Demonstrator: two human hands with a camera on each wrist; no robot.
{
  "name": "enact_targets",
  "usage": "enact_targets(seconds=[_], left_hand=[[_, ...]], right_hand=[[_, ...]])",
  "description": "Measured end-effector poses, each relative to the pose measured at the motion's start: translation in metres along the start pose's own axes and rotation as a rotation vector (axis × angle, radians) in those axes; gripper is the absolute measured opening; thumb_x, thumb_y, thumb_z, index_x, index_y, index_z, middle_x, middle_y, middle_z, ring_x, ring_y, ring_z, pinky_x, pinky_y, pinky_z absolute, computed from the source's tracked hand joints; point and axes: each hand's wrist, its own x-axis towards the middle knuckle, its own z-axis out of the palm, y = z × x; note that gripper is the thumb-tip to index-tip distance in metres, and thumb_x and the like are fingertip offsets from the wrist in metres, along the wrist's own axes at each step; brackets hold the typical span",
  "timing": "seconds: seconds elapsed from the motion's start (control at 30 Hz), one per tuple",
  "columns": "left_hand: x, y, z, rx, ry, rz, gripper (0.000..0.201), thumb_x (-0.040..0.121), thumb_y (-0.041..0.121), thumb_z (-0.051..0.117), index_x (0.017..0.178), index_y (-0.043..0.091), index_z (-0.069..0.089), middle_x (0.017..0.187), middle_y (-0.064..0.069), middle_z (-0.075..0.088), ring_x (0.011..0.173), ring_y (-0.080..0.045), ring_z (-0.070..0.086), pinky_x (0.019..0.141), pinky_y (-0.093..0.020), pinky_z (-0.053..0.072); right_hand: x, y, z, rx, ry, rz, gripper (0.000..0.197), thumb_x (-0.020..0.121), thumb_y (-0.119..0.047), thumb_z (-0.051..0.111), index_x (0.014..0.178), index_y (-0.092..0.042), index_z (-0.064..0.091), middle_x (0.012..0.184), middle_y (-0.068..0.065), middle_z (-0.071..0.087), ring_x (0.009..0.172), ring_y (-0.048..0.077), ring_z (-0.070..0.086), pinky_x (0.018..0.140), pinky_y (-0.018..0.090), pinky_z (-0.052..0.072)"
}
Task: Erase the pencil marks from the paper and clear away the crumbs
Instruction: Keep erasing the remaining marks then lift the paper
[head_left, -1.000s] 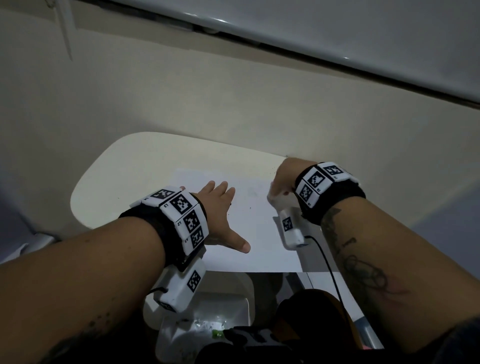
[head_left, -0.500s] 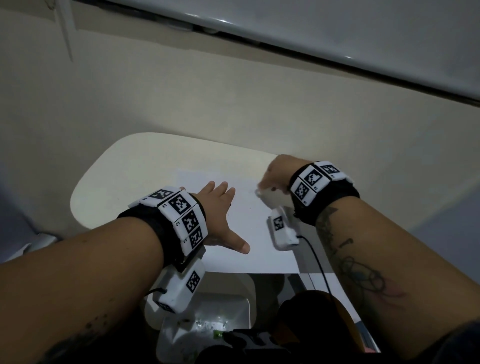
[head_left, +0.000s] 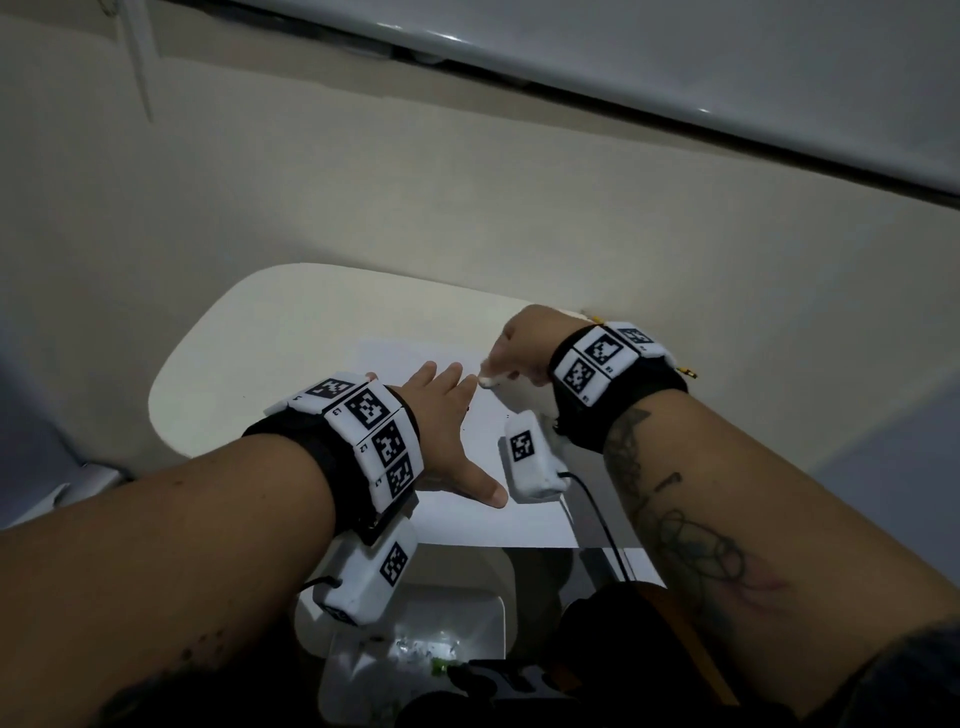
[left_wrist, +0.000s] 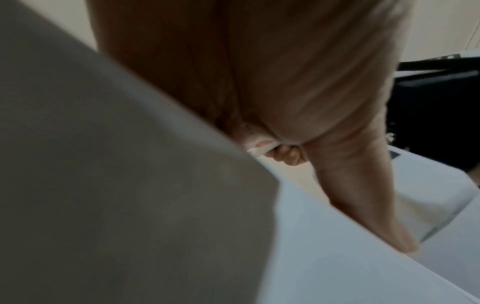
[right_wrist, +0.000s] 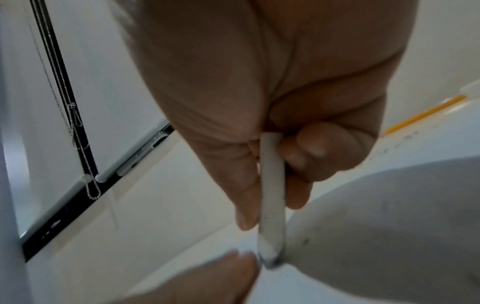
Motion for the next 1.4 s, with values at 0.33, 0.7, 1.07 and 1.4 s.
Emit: enact_targets(seconds=[0.33,0.7,1.07,1.4], left_hand=[[0.000,0.000,-0.001,0.003,-0.006,0.001,0.138,0.054,0.095,0.052,0.155,0.026,-0.013,0.162,0.009,-0.018,0.150,-0.017,-0.014,0.112,-0.066,0.006],[0.000,0.000,-0.001,0.004,0.000,0.005,0.138,0.054,0.095,0.051,0.155,0.025,-0.012,0.163,0.009,-0.017,0.150,-0.017,-0.013,0.112,-0.066,0.008],[-0.001,0.001,-0.002,0.005,-0.014,0.003,0.138,0.055,0.095,0.052,0.154,0.025,-0.013,0.162,0.008,-0.018,0.150,-0.018,-0.014,0.113,-0.066,0.007],[0.000,0.001,-0.001,-0.003,-0.007,0.002,0.138,0.054,0.094,0.053,0.155,0.025,-0.012,0.163,0.008,-0.017,0.150,-0.018,-0.013,0.112,-0.066,0.007]], right_hand=[[0.009,0.017,-0.006,-0.049,-0.013,0.093,0.036,0.078,-0.047,0.077,0.083,-0.013,0.068,0.089,0.009,0.068,0.066,0.025,0.055,0.073,0.029,0.046],[0.030,0.033,0.002,-0.059,0.092,0.135,0.036,0.072,-0.053,0.076,0.075,-0.019,0.066,0.096,-0.003,0.071,0.078,0.024,0.065,0.076,0.037,0.056],[0.050,0.049,0.008,-0.083,0.056,0.162,0.057,0.053,-0.074,0.073,0.058,-0.020,0.056,0.077,-0.003,0.067,0.078,0.031,0.070,0.078,0.050,0.057],[0.007,0.040,0.002,0.042,0.008,0.174,0.052,0.057,-0.061,0.083,0.076,-0.013,0.073,0.081,0.005,0.074,0.071,0.028,0.069,0.075,0.040,0.058]])
